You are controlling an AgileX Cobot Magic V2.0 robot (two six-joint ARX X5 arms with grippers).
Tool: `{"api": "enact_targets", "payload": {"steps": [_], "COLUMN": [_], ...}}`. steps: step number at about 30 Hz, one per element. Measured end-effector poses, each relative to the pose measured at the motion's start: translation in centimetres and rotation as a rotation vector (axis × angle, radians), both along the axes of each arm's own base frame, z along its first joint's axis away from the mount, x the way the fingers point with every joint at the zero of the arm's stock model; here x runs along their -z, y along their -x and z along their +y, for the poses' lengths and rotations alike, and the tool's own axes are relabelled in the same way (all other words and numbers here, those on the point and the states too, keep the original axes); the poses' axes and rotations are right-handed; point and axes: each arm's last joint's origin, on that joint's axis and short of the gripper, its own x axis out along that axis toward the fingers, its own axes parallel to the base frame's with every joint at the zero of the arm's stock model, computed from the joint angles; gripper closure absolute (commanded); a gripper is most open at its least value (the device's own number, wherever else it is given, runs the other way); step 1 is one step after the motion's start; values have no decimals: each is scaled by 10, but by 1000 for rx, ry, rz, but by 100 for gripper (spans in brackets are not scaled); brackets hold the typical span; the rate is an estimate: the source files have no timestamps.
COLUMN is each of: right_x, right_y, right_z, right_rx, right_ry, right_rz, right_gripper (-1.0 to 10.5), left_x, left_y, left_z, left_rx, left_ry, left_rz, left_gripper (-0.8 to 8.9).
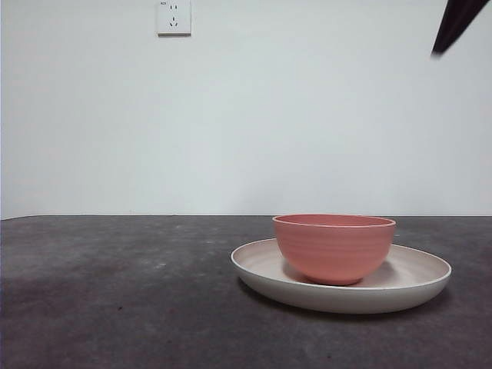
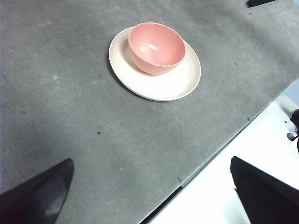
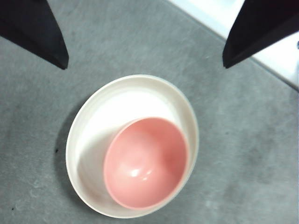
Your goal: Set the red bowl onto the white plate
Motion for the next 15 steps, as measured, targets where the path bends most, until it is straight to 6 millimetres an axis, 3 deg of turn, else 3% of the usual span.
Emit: {"api": "enact_targets", "payload": {"steps": [6,15], "right_x": [33,72], "right_y": [-42,-77], "right_z": [4,5], "right_rx": [-7,17], "right_ry": [11,66], "right_rz": [75,131], "right_gripper": [470,593], "left_x": [0,0], "left_y": [0,0], "left_z": [0,0], "left_rx": [0,0], "left_ry": [0,0], "left_rz": [0,0], "left_gripper": [156,156]}}
